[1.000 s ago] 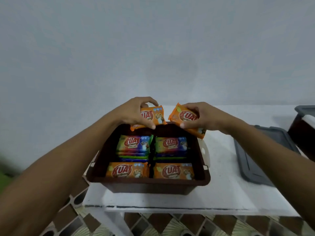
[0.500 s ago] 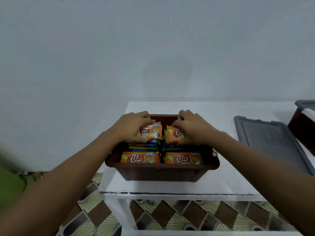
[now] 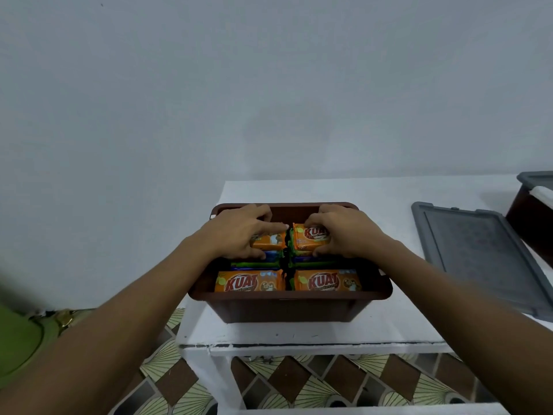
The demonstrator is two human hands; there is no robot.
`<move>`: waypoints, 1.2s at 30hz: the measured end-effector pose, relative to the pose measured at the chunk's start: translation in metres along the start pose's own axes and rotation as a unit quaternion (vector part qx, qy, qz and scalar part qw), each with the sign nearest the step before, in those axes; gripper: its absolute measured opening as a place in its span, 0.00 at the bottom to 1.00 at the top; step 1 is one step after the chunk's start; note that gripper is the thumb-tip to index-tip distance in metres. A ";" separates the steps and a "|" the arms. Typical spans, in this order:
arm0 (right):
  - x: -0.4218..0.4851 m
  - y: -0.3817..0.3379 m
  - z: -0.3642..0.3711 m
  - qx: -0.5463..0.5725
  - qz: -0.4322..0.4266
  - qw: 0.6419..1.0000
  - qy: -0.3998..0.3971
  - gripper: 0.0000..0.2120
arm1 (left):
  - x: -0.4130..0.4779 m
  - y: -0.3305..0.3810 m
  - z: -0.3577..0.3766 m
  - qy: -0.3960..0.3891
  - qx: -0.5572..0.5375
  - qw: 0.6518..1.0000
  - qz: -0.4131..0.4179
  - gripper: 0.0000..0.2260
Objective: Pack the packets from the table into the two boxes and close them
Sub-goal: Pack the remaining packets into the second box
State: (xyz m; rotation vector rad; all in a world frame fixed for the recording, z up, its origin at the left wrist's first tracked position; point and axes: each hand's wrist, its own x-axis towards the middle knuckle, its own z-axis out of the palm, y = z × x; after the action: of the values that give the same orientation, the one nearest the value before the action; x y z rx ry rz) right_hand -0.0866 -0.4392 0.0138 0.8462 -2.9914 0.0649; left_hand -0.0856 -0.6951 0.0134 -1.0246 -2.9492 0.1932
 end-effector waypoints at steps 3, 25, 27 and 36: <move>0.000 -0.001 0.000 0.002 0.015 1.000 -0.008 0.29 | 0.000 0.001 0.000 -0.003 -0.009 1.000 -0.004 0.28; -0.013 -0.005 -0.003 0.015 0.052 0.999 -0.002 0.34 | -0.008 0.010 0.003 0.023 0.001 0.998 -0.061 0.25; -0.018 -0.007 -0.001 0.005 0.045 0.999 0.004 0.33 | -0.013 0.013 0.004 0.024 0.003 0.998 -0.058 0.25; -0.023 -0.012 0.003 -0.078 0.010 0.997 -0.023 0.38 | -0.018 0.019 0.001 -0.032 0.054 0.998 -0.010 0.24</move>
State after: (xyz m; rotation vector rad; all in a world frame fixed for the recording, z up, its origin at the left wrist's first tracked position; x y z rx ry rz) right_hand -0.0607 -0.4373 0.0105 0.8111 -2.9986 -0.1887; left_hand -0.0597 -0.6920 0.0110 -0.9919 -2.9657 0.3881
